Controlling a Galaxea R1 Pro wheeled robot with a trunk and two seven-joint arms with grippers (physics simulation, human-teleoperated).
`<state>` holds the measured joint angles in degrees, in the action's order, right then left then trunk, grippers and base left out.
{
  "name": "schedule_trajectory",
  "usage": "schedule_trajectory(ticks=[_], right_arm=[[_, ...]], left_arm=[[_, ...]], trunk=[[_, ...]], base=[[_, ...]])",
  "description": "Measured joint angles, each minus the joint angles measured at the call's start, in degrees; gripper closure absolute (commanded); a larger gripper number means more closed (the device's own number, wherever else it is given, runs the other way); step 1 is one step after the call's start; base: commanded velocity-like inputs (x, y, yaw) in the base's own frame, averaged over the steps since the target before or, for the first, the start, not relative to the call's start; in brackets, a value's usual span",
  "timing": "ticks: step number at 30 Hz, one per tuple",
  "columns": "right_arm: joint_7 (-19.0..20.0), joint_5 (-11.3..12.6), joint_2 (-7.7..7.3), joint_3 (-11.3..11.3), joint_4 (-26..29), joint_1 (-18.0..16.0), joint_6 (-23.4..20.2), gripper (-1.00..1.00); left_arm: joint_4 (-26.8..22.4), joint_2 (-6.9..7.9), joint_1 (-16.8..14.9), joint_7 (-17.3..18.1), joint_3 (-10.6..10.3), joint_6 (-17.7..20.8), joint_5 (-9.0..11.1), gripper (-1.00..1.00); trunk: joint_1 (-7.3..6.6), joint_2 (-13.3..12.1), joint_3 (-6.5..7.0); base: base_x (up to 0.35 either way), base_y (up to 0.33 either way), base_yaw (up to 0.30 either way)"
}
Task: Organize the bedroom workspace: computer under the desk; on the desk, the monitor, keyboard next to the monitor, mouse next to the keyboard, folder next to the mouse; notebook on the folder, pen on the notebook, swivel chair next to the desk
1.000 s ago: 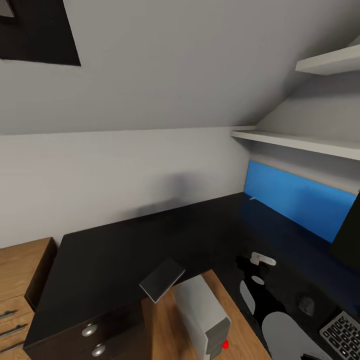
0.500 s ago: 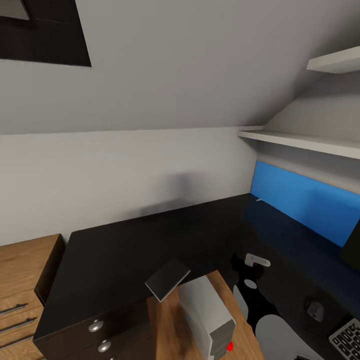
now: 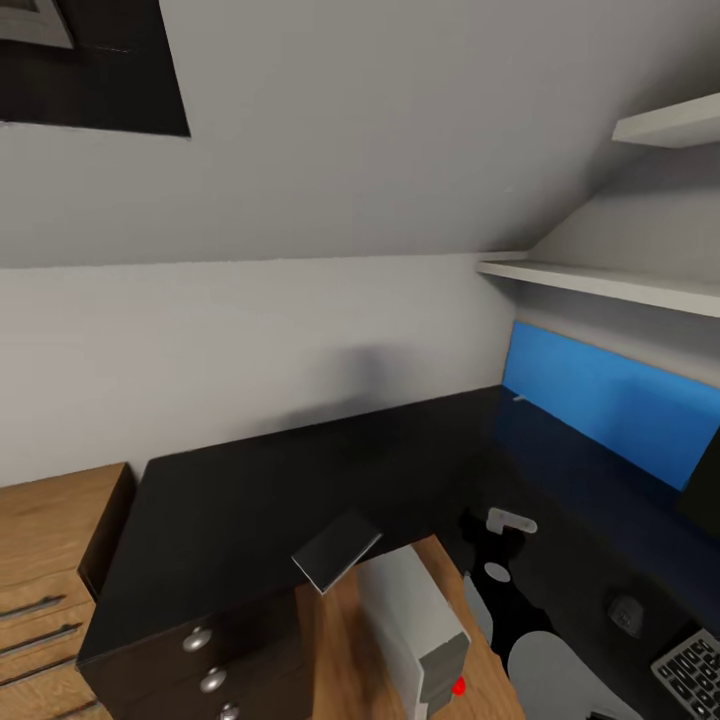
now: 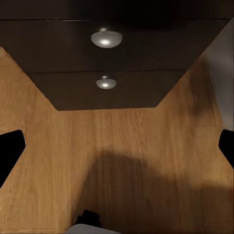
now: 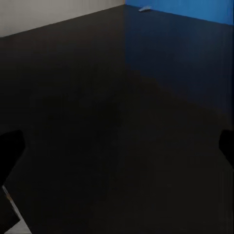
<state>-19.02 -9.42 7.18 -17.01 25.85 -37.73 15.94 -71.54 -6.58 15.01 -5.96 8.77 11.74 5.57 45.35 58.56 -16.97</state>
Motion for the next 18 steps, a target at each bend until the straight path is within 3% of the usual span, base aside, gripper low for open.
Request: schedule_trajectory(ticks=[11,18], right_arm=[[0.0,-0.3,0.23,0.0,-1.2,0.1,3.6,-1.0],[-0.1,-3.4,0.48,0.0,-2.9,0.1,6.0,-1.0]], left_arm=[[-0.3,1.15,0.0,0.0,0.2,-0.5,0.1,-1.0],[-0.3,1.32,0.0,-0.1,0.2,-2.2,0.2,-1.0]], trunk=[[0.0,0.0,0.0],[0.0,0.0,0.0]], base=[[-0.324,-0.165,0.263],[-0.32,-0.174,0.281]])
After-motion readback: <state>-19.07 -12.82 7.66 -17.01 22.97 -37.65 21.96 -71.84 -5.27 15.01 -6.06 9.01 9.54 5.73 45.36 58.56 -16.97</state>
